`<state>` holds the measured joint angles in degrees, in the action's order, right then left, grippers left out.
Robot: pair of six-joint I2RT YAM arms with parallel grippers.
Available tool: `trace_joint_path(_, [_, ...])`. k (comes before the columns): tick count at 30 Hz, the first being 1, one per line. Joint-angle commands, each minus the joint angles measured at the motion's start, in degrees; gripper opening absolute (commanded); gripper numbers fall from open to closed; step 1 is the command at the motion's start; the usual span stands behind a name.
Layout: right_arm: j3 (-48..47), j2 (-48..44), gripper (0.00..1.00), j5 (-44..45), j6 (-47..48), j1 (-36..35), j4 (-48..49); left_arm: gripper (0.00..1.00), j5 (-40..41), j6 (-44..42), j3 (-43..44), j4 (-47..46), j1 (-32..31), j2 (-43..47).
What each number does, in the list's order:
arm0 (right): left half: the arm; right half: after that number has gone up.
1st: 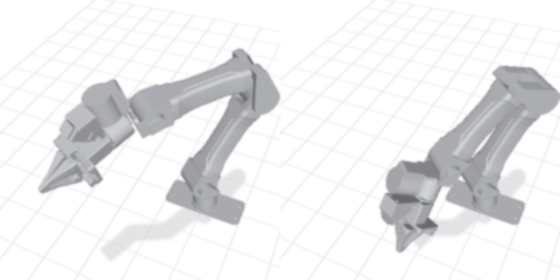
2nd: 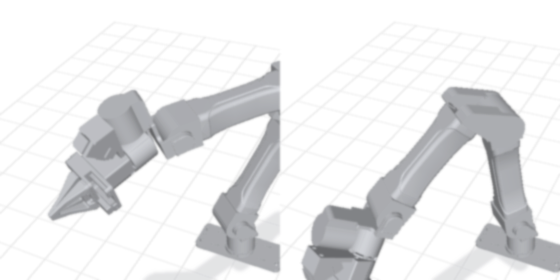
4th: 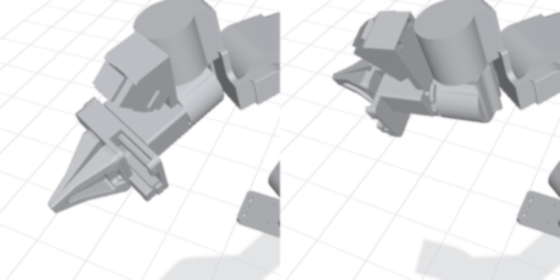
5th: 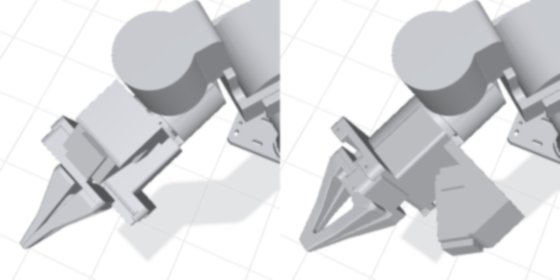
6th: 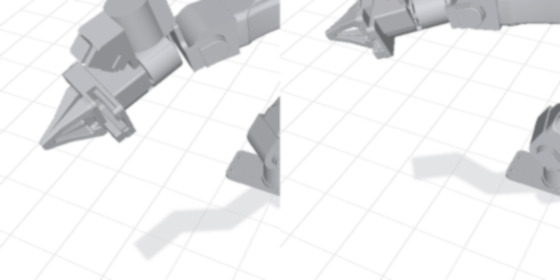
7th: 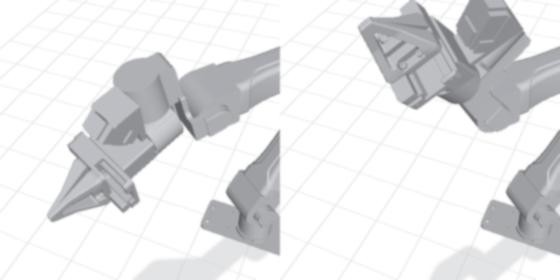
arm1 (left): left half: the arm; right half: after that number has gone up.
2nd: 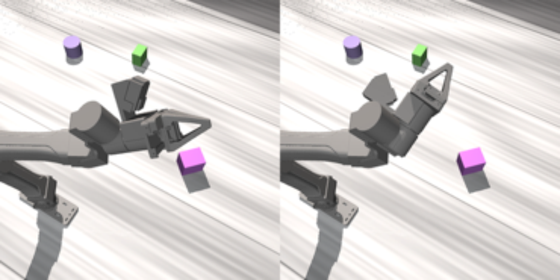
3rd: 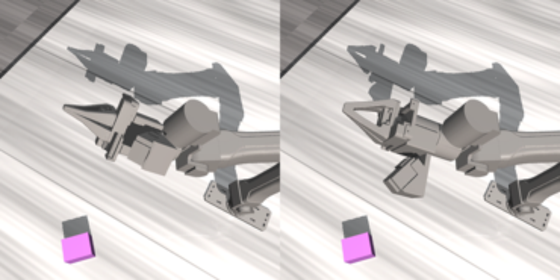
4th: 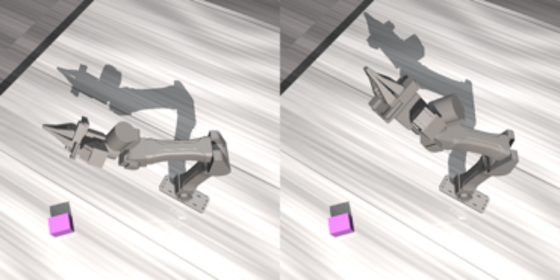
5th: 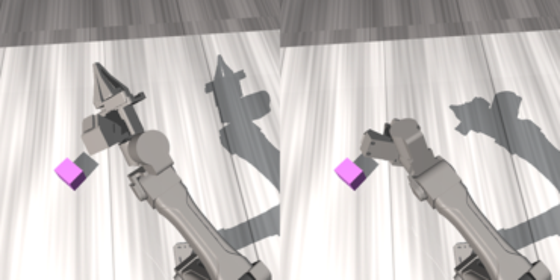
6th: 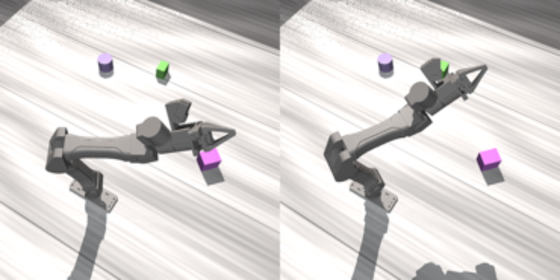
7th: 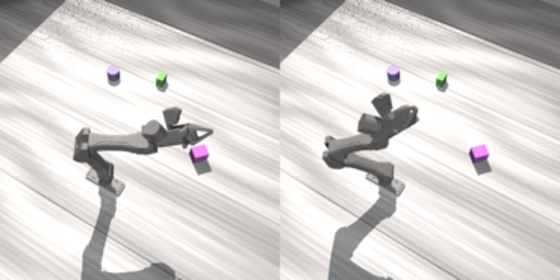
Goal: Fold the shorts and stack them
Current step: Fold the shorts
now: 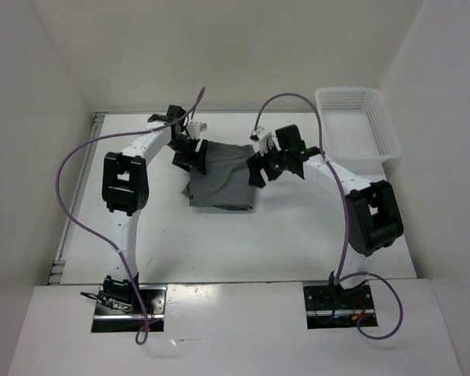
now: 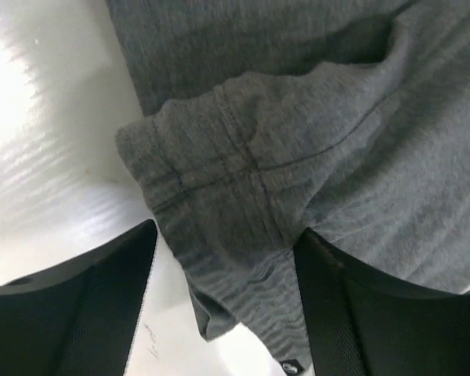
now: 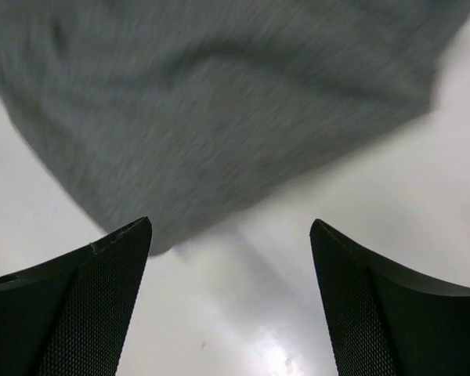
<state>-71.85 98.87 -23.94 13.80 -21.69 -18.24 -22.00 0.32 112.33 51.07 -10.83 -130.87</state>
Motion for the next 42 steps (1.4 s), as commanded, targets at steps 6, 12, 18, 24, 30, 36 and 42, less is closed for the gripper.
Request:
trace_joint_path(6, [11.7, -5.4, 0.87, 3.8, 3.1, -9.6, -0.3, 0.47, -0.9, -0.3, 4.0, -0.4, 0.1, -0.9])
trace_joint_path(12, [13.0, -4.1, 0.84, 9.1, -6.7, -12.1, 4.4, 0.33, -1.5, -0.3, 4.0, -0.4, 0.1, 0.3])
trace_joint_path(18, [13.5, -2.2, 0.72, 15.4, -16.1, -15.4, 8.8, 0.28, -2.5, -0.3, 4.6, -0.4, 0.1, 0.3])
trace_joint_path(24, [14.0, 1.6, 0.43, 18.9, -21.9, -15.4, 10.7, 0.29, -3.7, -0.3, 6.7, -0.4, 0.1, 0.3])
trace_joint_path(30, [13.4, 2.6, 0.08, 25.1, -22.3, -15.4, 12.3, 0.3, -4.2, -0.3, 7.7, -0.4, 0.1, 0.8])
trace_joint_path(36, [11.6, 2.6, 0.0, 22.3, -18.6, -15.4, 9.1, 0.3, -4.2, -0.3, 12.5, -1.0, 0.1, 0.3])
trace_joint_path(42, [10.5, 0.8, 0.0, 27.6, -8.0, -15.4, 6.6, 0.28, -3.7, -0.3, 18.6, -5.2, 0.1, -3.6])
